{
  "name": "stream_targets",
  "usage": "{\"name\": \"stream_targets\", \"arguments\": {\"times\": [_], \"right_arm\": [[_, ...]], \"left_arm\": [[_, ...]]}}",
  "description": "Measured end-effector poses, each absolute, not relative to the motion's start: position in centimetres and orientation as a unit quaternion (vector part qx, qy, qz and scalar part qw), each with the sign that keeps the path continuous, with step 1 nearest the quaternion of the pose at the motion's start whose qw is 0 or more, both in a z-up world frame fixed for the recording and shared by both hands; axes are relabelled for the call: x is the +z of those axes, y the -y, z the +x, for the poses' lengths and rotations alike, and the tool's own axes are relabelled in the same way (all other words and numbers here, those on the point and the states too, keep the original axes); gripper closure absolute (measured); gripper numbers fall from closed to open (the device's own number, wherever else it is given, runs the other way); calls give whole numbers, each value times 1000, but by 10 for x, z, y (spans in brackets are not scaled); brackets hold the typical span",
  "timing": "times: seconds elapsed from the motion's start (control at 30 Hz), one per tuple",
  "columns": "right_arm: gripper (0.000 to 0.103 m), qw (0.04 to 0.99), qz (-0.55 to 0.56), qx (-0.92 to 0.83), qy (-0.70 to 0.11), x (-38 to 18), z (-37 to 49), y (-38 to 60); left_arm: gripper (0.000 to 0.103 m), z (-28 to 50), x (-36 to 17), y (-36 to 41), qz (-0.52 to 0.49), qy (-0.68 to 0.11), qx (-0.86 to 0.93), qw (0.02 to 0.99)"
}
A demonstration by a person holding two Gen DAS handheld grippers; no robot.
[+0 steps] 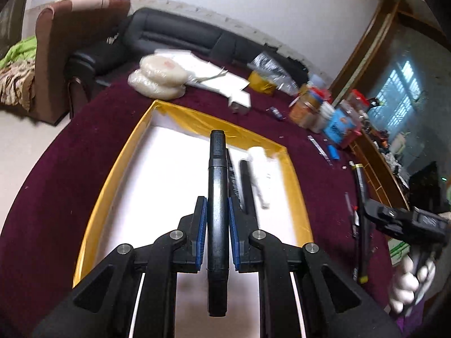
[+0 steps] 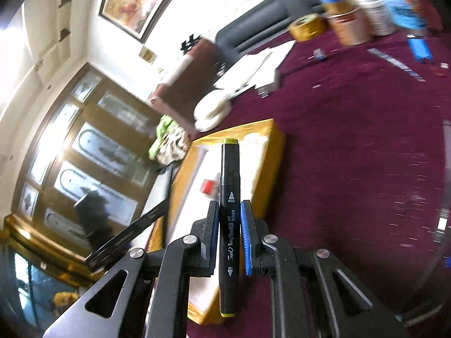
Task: Organize rigid objects
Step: 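Lower marker into tray with left tool while right tool releases its marker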
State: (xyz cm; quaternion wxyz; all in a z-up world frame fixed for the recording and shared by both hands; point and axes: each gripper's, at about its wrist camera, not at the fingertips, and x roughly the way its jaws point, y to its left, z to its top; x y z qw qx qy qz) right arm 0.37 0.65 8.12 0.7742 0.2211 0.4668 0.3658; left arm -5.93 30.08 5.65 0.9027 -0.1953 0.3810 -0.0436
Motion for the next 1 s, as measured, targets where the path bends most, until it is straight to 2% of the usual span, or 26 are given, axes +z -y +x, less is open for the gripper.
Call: {"name": "stream_targets", "arguments": {"times": [0.3, 0.53, 0.63, 0.77, 0.9, 1.0], "right_arm": [[89, 730, 205, 400, -515, 68, 28, -106], [89, 695, 225, 390, -561, 36, 62, -161], [89, 700, 209, 380, -568, 32, 68, -178], [89, 713, 183, 362, -571, 30, 73, -186], [89, 731, 163, 344, -567, 34, 77, -191], [87, 749, 148, 324, -558, 38, 79, -192]], "left_arm": [[91, 3, 22, -329, -201, -452, -9, 869], [90, 6, 26, -336, -203, -439, 0, 875], [83, -15, 45, -340, -198, -406, 0, 892], [61, -45, 63, -351, -216, -367, -2, 905], [54, -72, 73, -357, -229, -344, 2, 911], [53, -82, 75, -357, -238, -340, 5, 910]]}}
